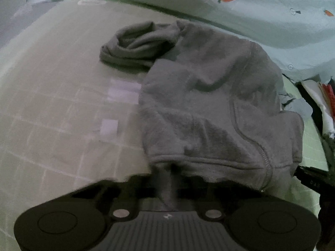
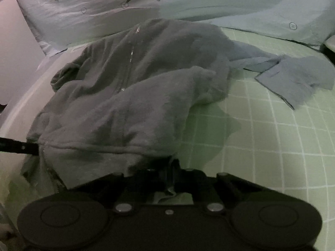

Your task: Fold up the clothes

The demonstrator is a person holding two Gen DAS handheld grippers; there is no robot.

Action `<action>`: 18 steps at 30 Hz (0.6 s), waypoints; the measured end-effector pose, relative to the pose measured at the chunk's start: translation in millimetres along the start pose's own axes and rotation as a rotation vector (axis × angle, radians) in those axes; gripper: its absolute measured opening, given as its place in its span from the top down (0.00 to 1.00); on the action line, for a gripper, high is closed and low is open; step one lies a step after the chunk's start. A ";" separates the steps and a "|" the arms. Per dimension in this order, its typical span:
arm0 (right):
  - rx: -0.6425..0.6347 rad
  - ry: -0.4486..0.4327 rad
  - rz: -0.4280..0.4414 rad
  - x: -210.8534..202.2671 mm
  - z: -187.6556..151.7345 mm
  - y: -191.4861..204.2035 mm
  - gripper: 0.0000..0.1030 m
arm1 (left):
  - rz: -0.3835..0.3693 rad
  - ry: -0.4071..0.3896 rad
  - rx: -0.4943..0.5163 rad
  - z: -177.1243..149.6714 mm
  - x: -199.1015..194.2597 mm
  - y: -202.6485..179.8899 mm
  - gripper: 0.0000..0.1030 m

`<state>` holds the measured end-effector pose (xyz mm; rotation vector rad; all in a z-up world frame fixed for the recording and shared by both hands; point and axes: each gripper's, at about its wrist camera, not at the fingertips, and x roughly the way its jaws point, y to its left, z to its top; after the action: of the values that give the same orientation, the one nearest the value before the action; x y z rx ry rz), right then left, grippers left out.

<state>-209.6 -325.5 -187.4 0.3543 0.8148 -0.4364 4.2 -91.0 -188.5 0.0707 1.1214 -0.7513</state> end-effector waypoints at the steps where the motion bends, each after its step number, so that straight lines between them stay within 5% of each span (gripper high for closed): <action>1: -0.008 0.000 -0.002 -2.7 0.5 1.0 0.96 | 0.020 -0.020 -0.005 0.5 -5.5 -1.5 0.94; 8: 0.016 -0.066 -0.073 -109.9 3.1 -0.1 0.98 | 0.049 -0.214 -0.063 -3.5 -110.0 -16.9 0.94; 10: 0.018 -0.038 -0.078 -126.8 -6.3 -1.7 0.98 | 0.076 -0.192 -0.083 -16.3 -111.4 -19.7 0.93; 14: -0.025 0.164 -0.142 -81.4 -48.1 -1.3 0.97 | 0.228 0.023 -0.118 -47.6 -59.6 -16.3 0.89; 16: -0.058 0.197 -0.145 -72.1 -53.6 6.9 0.94 | 0.233 0.027 -0.139 -52.2 -60.4 -12.6 0.88; 17: -0.079 0.181 -0.159 -72.5 -51.0 11.2 0.88 | 0.222 0.008 -0.151 -52.4 -66.1 -10.5 0.79; 18: -0.102 0.163 -0.174 -73.4 -48.1 15.4 0.67 | 0.218 -0.010 -0.163 -50.6 -71.7 -7.7 0.73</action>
<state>-276.1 -272.8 -160.2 0.2270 1.0273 -0.5309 -55.8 -39.5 -149.6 0.0504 1.1405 -0.4639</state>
